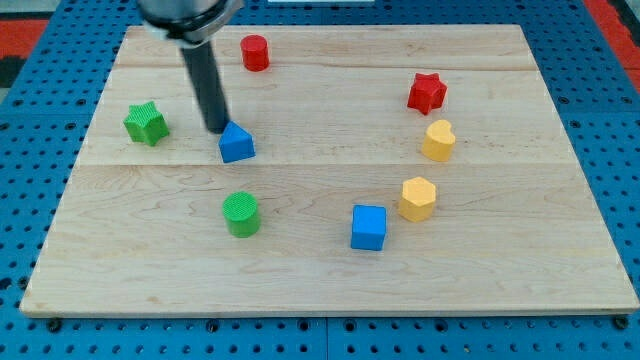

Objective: Move the triangle towards the bottom right side of the green star

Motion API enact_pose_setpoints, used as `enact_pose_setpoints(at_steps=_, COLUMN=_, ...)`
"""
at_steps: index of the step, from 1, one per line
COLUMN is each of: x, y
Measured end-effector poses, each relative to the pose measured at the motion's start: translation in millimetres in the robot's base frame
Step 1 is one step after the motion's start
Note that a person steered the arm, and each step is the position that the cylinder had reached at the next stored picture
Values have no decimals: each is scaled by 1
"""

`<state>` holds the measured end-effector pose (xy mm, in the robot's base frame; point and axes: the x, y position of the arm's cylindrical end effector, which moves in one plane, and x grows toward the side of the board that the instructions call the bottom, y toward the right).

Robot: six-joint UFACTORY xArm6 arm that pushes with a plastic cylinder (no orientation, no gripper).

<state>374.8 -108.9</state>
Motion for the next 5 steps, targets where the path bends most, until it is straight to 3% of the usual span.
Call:
enact_pose_setpoints(at_steps=1, x=-7, y=38)
enact_pose_setpoints(at_steps=2, x=37, y=41)
enact_pose_setpoints(at_steps=3, x=49, y=8)
enact_pose_setpoints(at_steps=4, x=33, y=4)
enact_pose_setpoints(at_steps=5, x=-22, y=-31)
